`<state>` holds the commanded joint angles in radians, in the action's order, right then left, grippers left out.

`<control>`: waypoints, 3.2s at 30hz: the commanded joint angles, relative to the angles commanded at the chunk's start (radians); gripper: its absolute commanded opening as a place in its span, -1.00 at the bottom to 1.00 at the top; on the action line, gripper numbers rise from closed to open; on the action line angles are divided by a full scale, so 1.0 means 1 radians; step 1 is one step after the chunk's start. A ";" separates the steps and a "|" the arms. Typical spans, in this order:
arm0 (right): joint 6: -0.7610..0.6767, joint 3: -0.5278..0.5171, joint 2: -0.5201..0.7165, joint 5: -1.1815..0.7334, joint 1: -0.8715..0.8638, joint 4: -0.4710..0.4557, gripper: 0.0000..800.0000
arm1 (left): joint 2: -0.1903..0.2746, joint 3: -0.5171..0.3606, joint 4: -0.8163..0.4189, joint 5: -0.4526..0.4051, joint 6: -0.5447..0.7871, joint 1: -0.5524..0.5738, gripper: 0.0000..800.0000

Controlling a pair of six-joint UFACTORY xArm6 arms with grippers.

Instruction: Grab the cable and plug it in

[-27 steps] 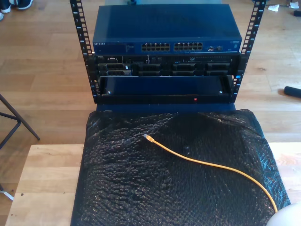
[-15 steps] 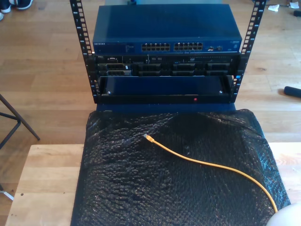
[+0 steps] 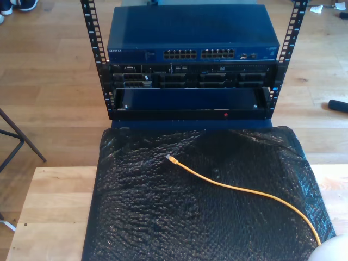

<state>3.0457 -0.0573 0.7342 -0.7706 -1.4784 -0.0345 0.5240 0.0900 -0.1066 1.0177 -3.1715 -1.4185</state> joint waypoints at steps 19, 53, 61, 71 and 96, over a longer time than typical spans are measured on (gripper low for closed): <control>0.000 0.000 0.000 0.000 0.000 0.000 1.00 | 0.000 0.000 0.000 0.000 0.000 0.000 1.00; 0.002 0.000 -0.002 -0.002 0.000 -0.003 1.00 | -0.002 0.000 0.008 0.000 0.000 0.000 1.00; 0.002 0.000 -0.002 -0.002 0.000 -0.003 1.00 | -0.002 0.000 0.008 0.000 0.000 0.000 1.00; 0.000 0.008 -0.005 -0.008 0.000 -0.002 1.00 | 0.000 -0.002 0.008 0.000 -0.006 0.000 1.00; -0.060 0.333 0.009 -0.439 0.000 0.068 1.00 | 0.038 0.203 0.048 0.273 -0.078 0.006 1.00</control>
<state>2.9859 0.2756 0.7434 -1.2095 -1.4784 0.0330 0.5623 0.2925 -0.0591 1.2908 -3.2498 -1.4124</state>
